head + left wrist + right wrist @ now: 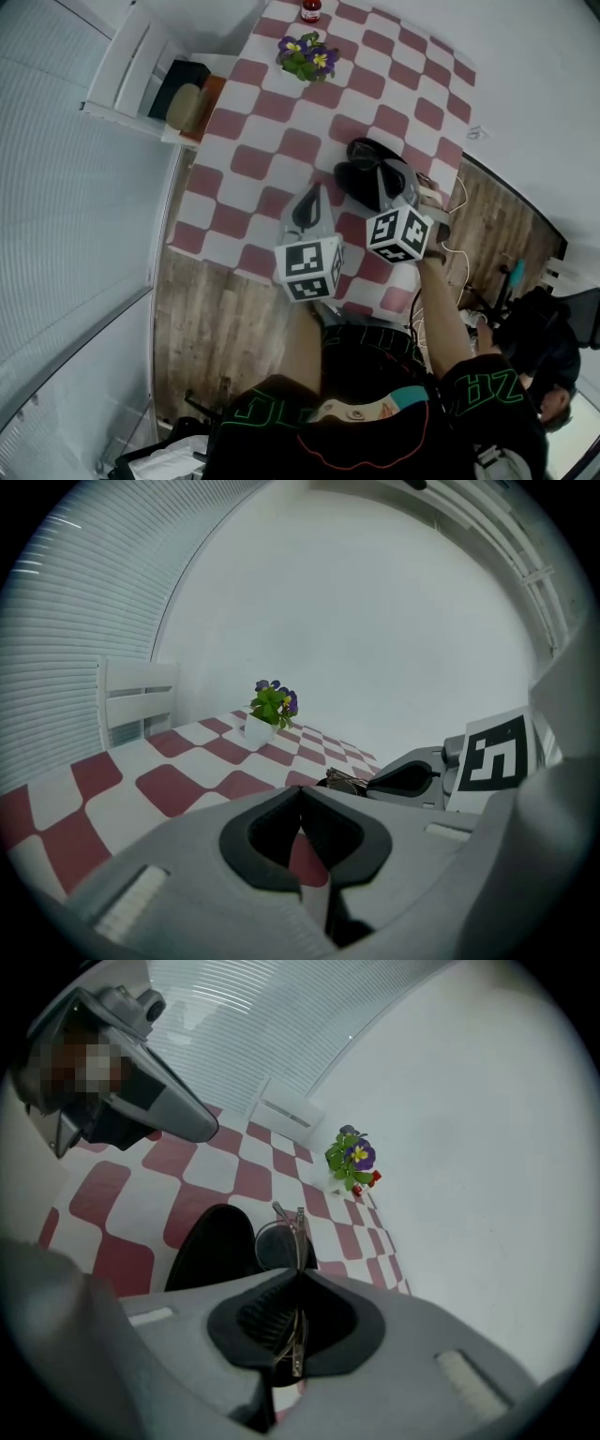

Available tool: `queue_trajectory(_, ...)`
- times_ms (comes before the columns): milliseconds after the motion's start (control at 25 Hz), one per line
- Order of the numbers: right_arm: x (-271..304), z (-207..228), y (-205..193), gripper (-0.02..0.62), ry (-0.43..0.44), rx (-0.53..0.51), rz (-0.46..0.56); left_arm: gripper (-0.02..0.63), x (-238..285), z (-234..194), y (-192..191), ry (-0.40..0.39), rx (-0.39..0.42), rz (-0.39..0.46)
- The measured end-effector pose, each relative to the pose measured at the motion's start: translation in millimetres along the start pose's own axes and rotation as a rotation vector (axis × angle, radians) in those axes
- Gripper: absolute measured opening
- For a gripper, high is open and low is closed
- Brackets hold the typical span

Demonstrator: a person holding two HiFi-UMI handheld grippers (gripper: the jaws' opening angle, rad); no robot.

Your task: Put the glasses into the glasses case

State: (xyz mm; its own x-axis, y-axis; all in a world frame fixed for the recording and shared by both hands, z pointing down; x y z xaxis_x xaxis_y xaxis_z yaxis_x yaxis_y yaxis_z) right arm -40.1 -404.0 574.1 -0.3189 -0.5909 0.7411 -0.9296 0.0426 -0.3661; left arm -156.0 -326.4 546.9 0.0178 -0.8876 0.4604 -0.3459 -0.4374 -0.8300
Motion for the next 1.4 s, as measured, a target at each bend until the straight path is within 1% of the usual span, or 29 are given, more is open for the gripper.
queue_trajectory(240, 15.5, -3.9, -8.7, 0.02, 0.015, -0.015, -0.035, 0.009, 6.2, -1.2, 2.7, 0.023, -0.009, 0.001)
queue_trajectory(560, 30.4, -1.6, -13.7, 0.023, 0.001, -0.012, -0.05, 0.009, 12.6, -1.4, -2.9, 0.026, -0.011, -0.019)
queue_trajectory(720, 32.3, -7.0, -12.8, 0.068, 0.022, 0.004, -0.045, 0.009, 10.7, -4.9, -2.6, 0.027, -0.008, -0.021)
queue_trajectory(840, 28.8, -9.3, -10.4, 0.081, 0.021, 0.022, -0.036, 0.009, 7.4, -6.9, 0.4, 0.024, -0.001, -0.016)
queue_trajectory(1080, 10.7, -4.0, -3.8, 0.081, -0.026, 0.08, -0.015, 0.009, -3.6, -7.2, 6.7, -0.004, 0.025, -0.006)
queue_trajectory(1400, -30.4, 9.8, 11.9, 0.08, -0.095, 0.225, 0.04, 0.009, -25.5, -6.1, 20.3, -0.05, 0.065, 0.027)
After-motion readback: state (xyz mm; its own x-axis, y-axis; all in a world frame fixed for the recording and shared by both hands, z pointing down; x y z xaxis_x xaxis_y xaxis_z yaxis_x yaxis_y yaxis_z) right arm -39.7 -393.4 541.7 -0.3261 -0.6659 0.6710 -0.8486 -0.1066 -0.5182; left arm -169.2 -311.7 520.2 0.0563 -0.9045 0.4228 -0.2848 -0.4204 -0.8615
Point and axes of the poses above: the fingertips, and each gripper's own axes: x forward along the fingers, z to its right, y out of its top, the point moved 1 cm from there along -x, backward along the fingers, and after that the axes turned 3 degrees about y, right-handed, at the moved point
